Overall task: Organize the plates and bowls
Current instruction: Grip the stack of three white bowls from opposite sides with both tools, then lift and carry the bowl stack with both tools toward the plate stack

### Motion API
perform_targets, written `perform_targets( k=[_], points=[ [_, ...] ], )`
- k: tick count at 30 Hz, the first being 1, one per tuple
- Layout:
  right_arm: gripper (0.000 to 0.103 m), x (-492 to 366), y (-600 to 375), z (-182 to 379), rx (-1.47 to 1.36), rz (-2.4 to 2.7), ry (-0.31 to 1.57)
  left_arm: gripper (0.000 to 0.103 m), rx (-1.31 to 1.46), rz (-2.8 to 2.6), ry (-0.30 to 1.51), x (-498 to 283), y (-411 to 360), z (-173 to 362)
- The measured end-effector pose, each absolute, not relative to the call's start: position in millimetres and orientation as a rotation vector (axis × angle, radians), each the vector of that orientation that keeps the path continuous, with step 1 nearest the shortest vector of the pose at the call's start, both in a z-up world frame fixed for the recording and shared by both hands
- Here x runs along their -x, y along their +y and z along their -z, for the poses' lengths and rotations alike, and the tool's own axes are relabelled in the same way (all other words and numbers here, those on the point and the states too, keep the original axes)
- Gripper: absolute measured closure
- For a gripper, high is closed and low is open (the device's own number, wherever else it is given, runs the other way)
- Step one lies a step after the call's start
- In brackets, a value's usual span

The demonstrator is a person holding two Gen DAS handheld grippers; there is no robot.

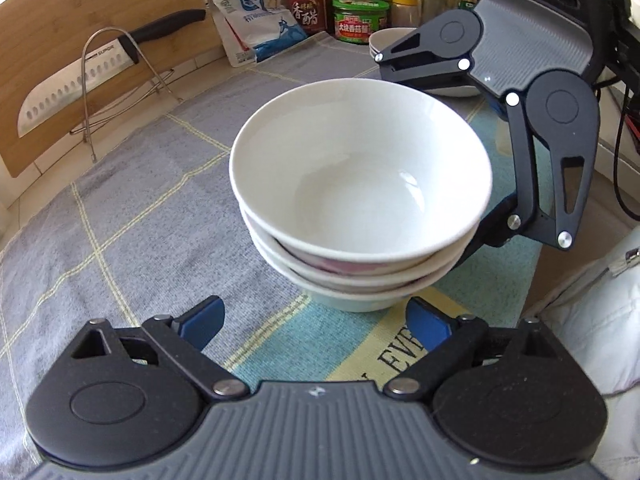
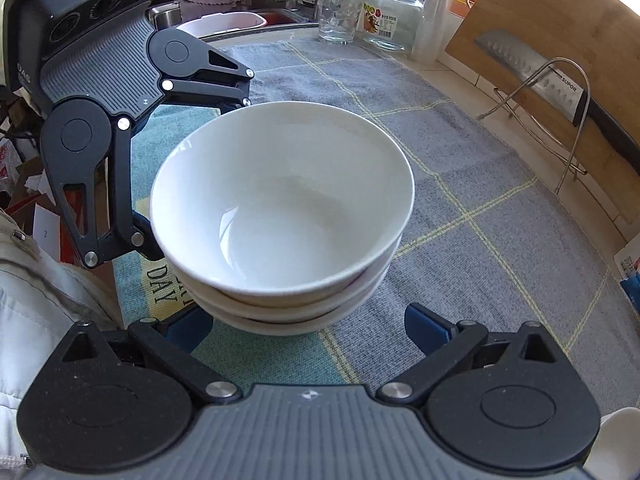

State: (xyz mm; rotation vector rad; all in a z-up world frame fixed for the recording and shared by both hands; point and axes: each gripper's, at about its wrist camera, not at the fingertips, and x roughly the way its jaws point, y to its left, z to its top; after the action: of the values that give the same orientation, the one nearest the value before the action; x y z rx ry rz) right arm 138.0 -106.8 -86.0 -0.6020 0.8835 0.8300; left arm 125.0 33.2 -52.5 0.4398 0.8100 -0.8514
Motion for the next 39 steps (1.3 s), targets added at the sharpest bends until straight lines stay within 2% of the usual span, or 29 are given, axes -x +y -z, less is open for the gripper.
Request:
perform_targets(
  k=[8, 21, 28, 39],
  points=[
    [0.004, -136, -94, 84, 0.62, -0.811, 0.909, 0.007, -0.507, 1.086, 0.738, -136, 30, 47],
    [0.014, -135, -90, 80, 0.631, -0.828, 0.954, 0.012, -0.514, 1.248, 0.726, -151, 27, 48],
    [0.015, -141, -90, 77, 0.607, -0.865, 0.975, 0.016, -0.518, 1.276, 0.726, -156, 26, 48],
    [0.015, -144, -89, 76, 0.619, -0.878, 1.0, 0.015, -0.536, 1.318, 0.725, -157, 24, 51]
  ],
)
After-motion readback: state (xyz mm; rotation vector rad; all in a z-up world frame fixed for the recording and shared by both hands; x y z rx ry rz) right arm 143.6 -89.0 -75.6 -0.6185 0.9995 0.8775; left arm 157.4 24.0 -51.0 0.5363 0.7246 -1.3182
